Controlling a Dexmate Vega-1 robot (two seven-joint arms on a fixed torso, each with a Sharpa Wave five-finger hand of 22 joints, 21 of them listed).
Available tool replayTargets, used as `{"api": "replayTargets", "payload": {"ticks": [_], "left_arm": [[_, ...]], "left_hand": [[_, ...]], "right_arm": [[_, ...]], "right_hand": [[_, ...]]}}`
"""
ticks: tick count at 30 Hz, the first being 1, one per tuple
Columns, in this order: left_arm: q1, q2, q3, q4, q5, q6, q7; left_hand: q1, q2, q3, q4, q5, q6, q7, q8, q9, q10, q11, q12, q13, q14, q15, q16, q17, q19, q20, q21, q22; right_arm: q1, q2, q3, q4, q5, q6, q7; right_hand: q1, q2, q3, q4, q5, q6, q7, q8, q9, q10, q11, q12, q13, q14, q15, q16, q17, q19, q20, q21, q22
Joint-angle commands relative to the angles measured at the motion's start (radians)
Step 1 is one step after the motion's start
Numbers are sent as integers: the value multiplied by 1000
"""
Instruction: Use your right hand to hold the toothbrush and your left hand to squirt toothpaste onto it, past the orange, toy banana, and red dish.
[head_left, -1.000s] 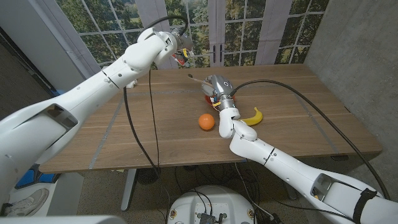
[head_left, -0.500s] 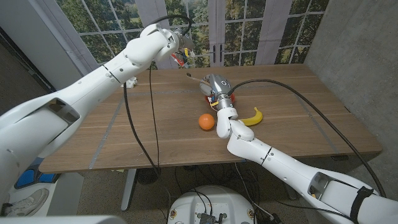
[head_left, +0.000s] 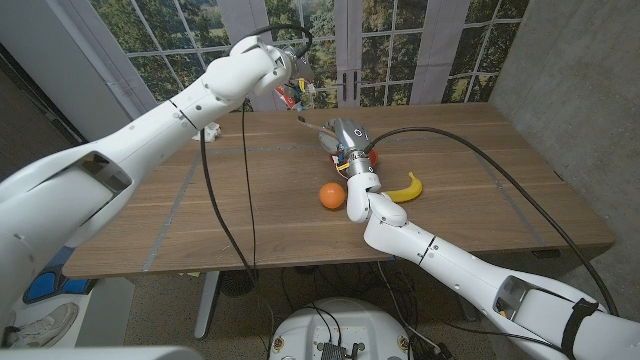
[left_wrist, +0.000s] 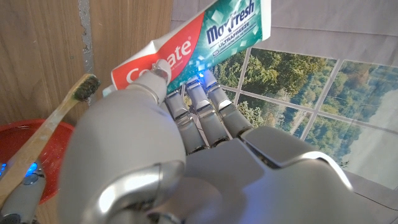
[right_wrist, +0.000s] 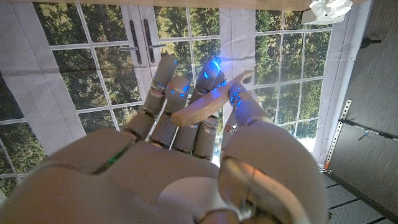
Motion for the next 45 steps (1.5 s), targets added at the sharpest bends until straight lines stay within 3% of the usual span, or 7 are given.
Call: {"api": "replayTargets", "payload": {"ticks": [1, 31, 45], "left_arm": [[-3, 3, 13, 9, 10, -21, 17], [43, 27, -20, -53, -2, -34, 93], [63, 47, -12, -80, 99, -40, 156]], "left_hand": [[16, 2, -6, -1, 4, 10, -9, 9, 2, 33, -19, 3, 6, 16, -148, 15, 9, -6, -76, 8, 2], [77, -11, -52, 0, -2, 115, -13, 67, 11, 120, -16, 35, 59, 76, -149, 68, 82, 0, -98, 87, 9], [90, -18, -63, 2, 5, 128, -12, 92, 34, 148, -13, 50, 87, 94, -149, 79, 110, 3, -97, 124, 15]], "right_arm": [[-2, 0, 1, 1, -2, 20, -11], [-31, -22, 9, -40, -23, 33, -10], [-41, -26, 14, -47, -31, 52, -9]], "right_hand": [[1, 10, 95, 88, 5, 17, -13, 3, 5, 57, -69, 2, 0, -3, -115, 5, 1, -5, -105, 6, 3], [-2, 10, 96, 88, 6, 18, -13, 3, 8, 54, -70, 5, 4, -5, -115, 4, 1, -6, -105, 7, 3], [-3, 10, 96, 88, 6, 17, -14, 3, 7, 56, -70, 5, 2, -5, -115, 5, 1, -8, -107, 7, 3]]}}
